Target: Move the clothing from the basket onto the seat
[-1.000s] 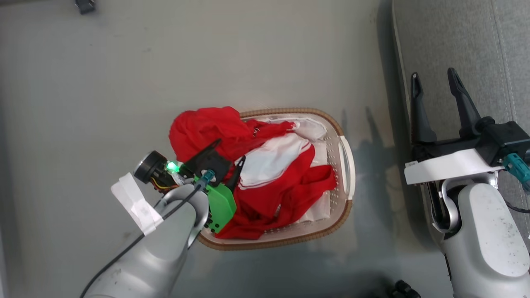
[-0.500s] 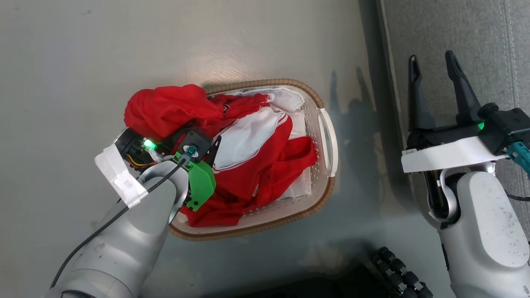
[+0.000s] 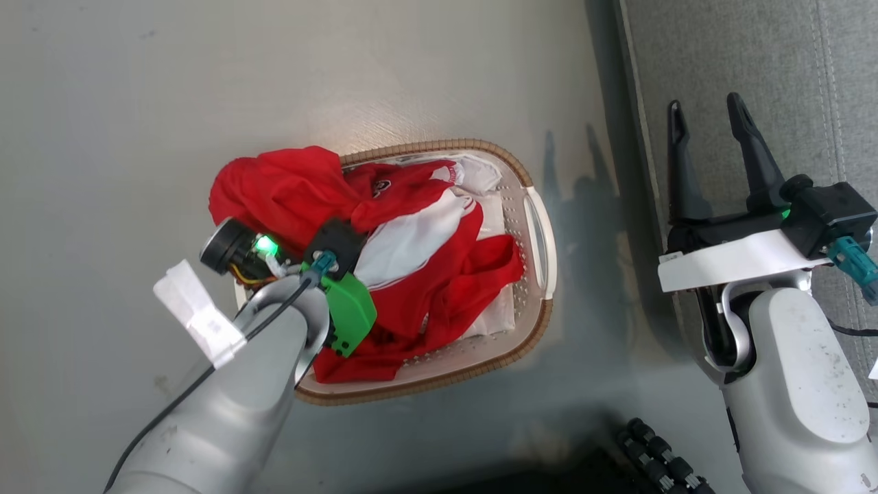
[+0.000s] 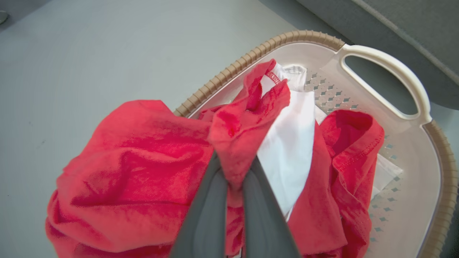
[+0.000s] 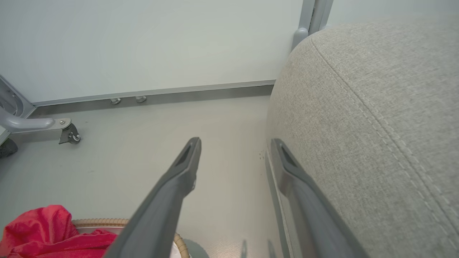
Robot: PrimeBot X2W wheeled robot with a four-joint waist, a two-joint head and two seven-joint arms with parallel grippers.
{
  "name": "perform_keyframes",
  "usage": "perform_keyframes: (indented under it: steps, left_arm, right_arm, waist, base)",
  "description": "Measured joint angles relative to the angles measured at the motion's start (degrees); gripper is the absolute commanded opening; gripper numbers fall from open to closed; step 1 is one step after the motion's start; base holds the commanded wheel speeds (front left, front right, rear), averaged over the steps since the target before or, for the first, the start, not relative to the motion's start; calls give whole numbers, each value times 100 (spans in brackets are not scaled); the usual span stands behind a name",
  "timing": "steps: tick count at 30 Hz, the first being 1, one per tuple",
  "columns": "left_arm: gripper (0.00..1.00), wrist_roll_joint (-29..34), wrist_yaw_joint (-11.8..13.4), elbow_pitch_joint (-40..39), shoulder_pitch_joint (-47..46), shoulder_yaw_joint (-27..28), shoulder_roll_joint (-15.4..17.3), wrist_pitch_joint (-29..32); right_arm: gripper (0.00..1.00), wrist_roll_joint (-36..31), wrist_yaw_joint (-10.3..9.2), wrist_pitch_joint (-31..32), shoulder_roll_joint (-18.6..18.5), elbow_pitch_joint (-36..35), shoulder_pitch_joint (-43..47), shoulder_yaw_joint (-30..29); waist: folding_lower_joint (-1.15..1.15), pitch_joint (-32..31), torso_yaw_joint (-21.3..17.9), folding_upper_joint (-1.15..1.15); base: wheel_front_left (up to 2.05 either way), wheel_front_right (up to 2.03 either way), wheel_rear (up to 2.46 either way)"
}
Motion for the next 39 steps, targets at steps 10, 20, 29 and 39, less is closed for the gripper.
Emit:
perform_keyframes:
  steps: [10,20,29,39]
  left_arm:
    - [0,-48,0,-1101,989,105,357,1]
    - [0,-62,0,-2126,1367,-80,1063,2]
    - [0,-308,-1,-2865,850,-598,1842,158]
    - [0,-588,-12,-3584,-303,-633,2257,714]
  right_arm:
    - [100,-138,0,0,2,278,379,116]
    - [100,-264,0,0,1,601,1144,207]
    - [100,-315,0,0,1,776,1681,274]
    - [100,-328,0,0,2,746,1878,483]
  waist:
    - [0,-816,174,0]
    - [-1,-2050,331,0]
    - [-1,-3149,404,0]
    - [-1,-4055,430,0]
  base:
    - [0,0,0]
    - [0,0,0]
    - [0,0,0]
    - [0,0,0]
